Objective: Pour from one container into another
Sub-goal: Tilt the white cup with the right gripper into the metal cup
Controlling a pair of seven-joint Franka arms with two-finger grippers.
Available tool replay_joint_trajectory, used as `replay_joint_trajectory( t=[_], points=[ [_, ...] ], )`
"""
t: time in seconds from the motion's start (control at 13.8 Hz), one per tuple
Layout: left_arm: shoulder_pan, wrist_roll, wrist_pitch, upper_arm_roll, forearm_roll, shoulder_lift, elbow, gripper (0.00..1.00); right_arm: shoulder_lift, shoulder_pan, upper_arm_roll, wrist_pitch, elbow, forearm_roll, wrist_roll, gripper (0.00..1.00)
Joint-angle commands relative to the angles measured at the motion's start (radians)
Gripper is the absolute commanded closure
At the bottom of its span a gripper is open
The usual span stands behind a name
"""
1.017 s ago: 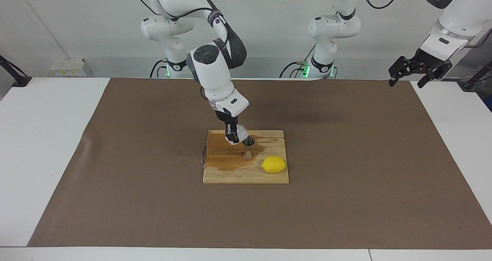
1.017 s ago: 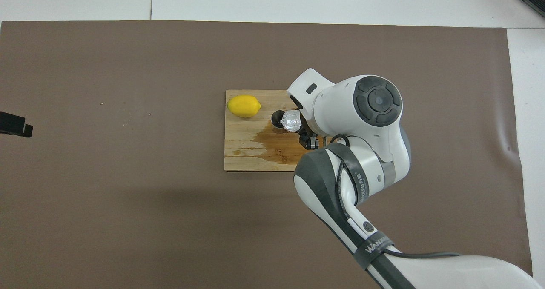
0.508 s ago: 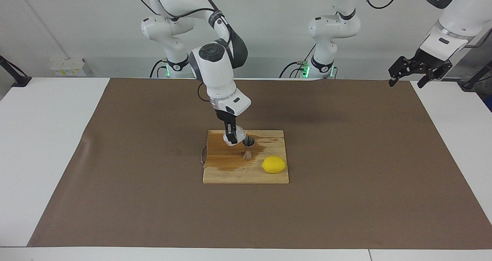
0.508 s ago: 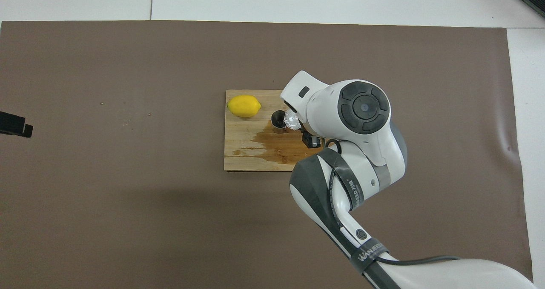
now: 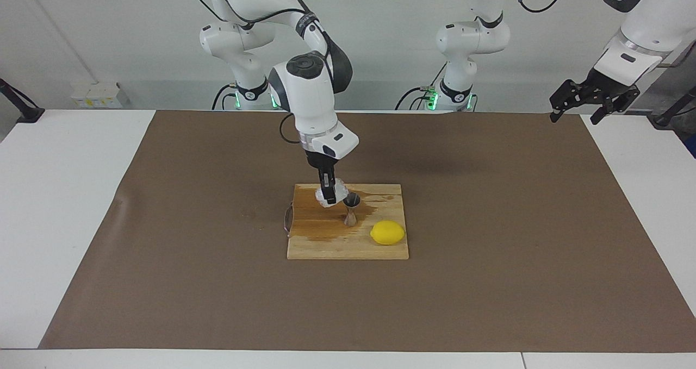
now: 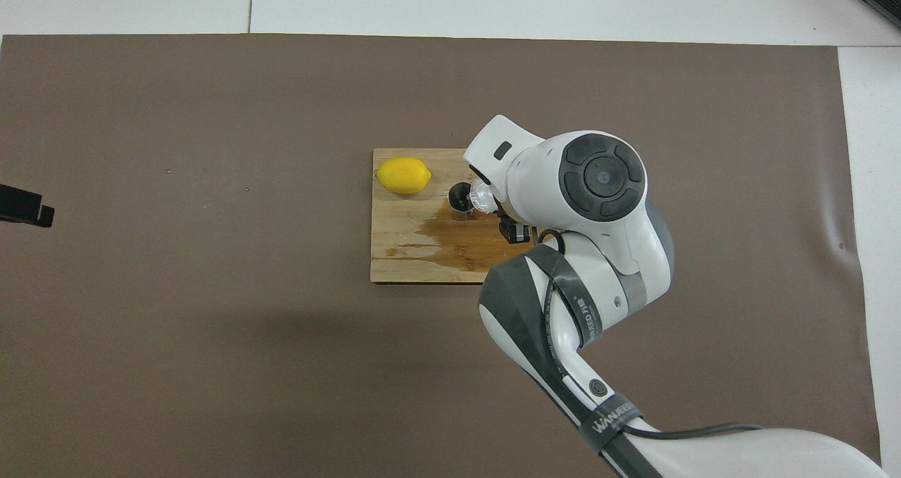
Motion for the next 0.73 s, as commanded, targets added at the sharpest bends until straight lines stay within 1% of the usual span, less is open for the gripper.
replay_joint_trajectory(
  t=[0.0,0.36,0.65],
  points=[
    [-0.009,0.0,-0.007,0.006,0.007,-0.014,-0.015,0.0,0.012,-0.001,0.004,0.012,0.018,-0.034,0.031,0.81],
    [-0.009,0.0,-0.007,0.006,0.007,-0.014,-0.015,0.0,0.013,-0.001,0.006,0.027,0.015,-0.03,0.033,0.81],
    [-0.009,0.0,-0.007,0.006,0.007,-0.014,-0.015,0.0,0.015,-0.012,0.012,0.029,0.004,-0.001,0.023,0.81]
  ],
)
